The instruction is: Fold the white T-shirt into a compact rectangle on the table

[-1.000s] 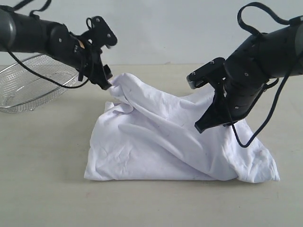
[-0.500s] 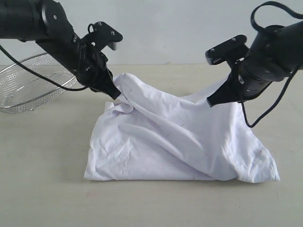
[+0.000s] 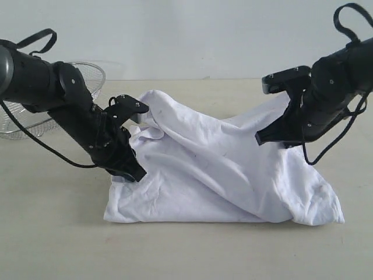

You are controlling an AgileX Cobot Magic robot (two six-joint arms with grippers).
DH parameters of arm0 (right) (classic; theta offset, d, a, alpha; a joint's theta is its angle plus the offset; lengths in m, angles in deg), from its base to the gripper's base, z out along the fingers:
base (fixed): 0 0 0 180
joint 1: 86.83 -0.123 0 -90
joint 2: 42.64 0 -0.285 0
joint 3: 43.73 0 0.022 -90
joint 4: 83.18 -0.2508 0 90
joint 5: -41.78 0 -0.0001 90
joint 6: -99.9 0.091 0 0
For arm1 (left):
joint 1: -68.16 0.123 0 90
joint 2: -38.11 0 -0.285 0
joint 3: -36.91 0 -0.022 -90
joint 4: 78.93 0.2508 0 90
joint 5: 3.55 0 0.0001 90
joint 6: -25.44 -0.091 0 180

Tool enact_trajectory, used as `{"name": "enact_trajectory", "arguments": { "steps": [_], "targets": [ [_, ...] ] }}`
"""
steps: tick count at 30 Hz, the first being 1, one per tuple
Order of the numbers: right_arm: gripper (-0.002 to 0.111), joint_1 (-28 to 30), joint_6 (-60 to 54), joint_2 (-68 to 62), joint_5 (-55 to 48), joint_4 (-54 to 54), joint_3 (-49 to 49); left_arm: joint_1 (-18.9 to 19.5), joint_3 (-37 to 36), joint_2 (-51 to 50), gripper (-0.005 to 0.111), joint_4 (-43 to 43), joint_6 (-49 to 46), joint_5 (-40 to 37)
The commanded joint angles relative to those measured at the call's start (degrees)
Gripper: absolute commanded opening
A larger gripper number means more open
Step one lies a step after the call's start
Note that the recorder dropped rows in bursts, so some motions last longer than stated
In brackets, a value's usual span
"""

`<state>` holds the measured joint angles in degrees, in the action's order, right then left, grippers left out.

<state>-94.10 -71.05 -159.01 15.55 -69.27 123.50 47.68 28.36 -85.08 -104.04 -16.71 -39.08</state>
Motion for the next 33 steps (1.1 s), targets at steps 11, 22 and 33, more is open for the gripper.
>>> {"name": "enact_trajectory", "arguments": {
  "steps": [11, 22, 33],
  "targets": [
    [0.0, -0.1, -1.6, -7.9, -8.7, -3.1, -0.6, 0.8, -2.7, -1.9, 0.004, 5.2, 9.7, -2.5],
    [0.0, 2.3, 2.5, -7.9, -7.4, 0.4, -5.8, 1.2, -10.9, 0.1, 0.004, 5.7, 12.9, -2.4],
    [0.0, 4.4, 3.2, -7.9, -6.0, 2.0, -5.8, 6.7, -13.2, 9.0, 0.004, 20.0, 27.1, -0.6]
  ]
}}
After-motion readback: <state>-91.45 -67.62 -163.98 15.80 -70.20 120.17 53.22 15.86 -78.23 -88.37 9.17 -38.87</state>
